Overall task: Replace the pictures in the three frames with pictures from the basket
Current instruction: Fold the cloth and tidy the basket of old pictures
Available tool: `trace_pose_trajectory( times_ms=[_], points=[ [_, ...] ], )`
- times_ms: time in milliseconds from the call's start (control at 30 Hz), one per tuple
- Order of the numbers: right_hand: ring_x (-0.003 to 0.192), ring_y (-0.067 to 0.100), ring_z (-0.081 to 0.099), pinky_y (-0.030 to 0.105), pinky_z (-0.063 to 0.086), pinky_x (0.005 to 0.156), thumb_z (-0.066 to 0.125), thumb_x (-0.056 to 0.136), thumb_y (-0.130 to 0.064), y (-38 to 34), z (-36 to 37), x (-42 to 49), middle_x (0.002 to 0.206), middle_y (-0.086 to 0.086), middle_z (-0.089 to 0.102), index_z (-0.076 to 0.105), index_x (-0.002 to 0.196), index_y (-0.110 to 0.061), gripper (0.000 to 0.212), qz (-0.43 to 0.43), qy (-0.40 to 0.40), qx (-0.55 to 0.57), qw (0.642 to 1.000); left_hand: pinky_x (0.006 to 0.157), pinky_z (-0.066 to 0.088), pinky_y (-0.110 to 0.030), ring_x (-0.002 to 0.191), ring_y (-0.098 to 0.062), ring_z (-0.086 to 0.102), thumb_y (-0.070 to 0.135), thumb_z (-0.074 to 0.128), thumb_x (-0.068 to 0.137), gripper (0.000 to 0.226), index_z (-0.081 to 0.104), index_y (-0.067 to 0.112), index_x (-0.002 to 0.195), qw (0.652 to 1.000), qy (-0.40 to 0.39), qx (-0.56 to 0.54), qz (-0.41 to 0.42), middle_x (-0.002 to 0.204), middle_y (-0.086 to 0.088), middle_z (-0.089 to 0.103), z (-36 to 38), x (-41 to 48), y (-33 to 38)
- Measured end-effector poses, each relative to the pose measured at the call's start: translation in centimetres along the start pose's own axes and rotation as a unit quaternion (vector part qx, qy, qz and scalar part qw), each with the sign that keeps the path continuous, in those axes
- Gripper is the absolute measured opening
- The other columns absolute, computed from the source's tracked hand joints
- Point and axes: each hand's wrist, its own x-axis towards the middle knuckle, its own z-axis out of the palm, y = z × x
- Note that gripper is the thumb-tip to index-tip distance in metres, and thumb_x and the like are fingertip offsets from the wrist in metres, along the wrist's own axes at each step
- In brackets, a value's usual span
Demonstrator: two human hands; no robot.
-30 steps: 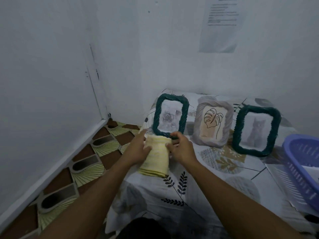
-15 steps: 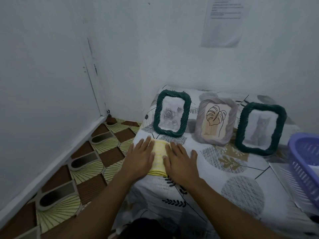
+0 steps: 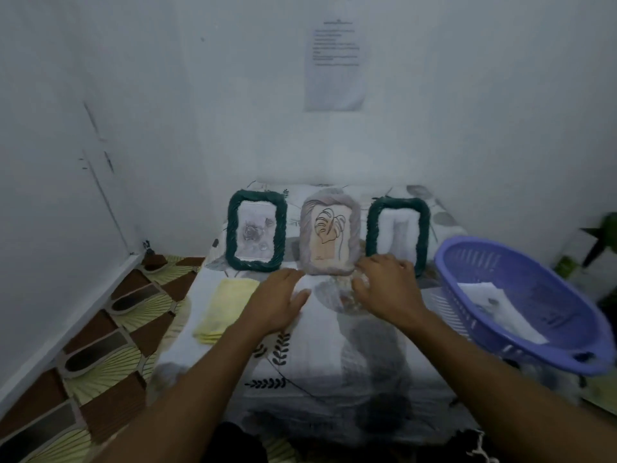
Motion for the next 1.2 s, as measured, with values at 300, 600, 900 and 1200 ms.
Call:
trace_pose_trajectory(
  times_ms=[300,600,900,1200],
  points=[
    [0.122,0.027,0.048,0.046,0.036,0.098,0.054,0.091,-0.038,15.0,-6.4,-5.1,0.13,0.0,0.06,0.061,0.123,-0.026,0.036,0.122,-0.001,-0.024,0.992,0.098,0.042,-0.041,0.123,-0.029,0.046,0.047,0.042,0.094,0.048,0.05,0.015,0.13,0.993,-0.109,-0.002,0.044,0.133,-0.009,0.051,10.0,4.5,13.4],
    [0.106,0.038,0.057,0.037,0.045,0.081,0.057,0.087,-0.024,25.2,-7.2,-7.0,0.12,0.02,0.06,0.053,0.123,-0.008,0.04,0.298,-0.026,0.042,0.953,0.112,0.009,-0.055,0.143,-0.029,0.01,0.068,0.038,0.087,0.076,0.037,0.014,0.141,0.991,-0.104,0.046,-0.069,0.156,-0.009,0.017,15.5,6.9,20.3],
    [0.096,0.033,0.061,0.039,0.051,0.078,0.056,0.084,-0.009,27.2,-6.8,-8.6,0.114,0.016,0.064,0.057,0.12,-0.011,0.036,0.329,0.0,0.112,0.938,0.1,0.028,-0.042,0.122,-0.028,0.034,0.028,0.063,0.082,0.041,0.051,0.024,0.121,0.993,-0.037,-0.033,-0.103,0.132,-0.004,0.043,16.4,7.6,23.3],
    [0.083,0.025,0.06,0.032,0.049,0.062,0.055,0.088,-0.006,29.4,-7.8,-10.5,0.098,0.006,0.057,0.054,0.125,-0.011,0.038,0.367,0.025,0.131,0.921,0.069,0.042,-0.025,0.089,-0.02,0.059,0.003,0.067,0.079,0.07,0.036,0.018,0.14,0.956,-0.042,-0.264,-0.118,0.105,-0.007,0.065,14.6,7.6,23.6]
  ],
)
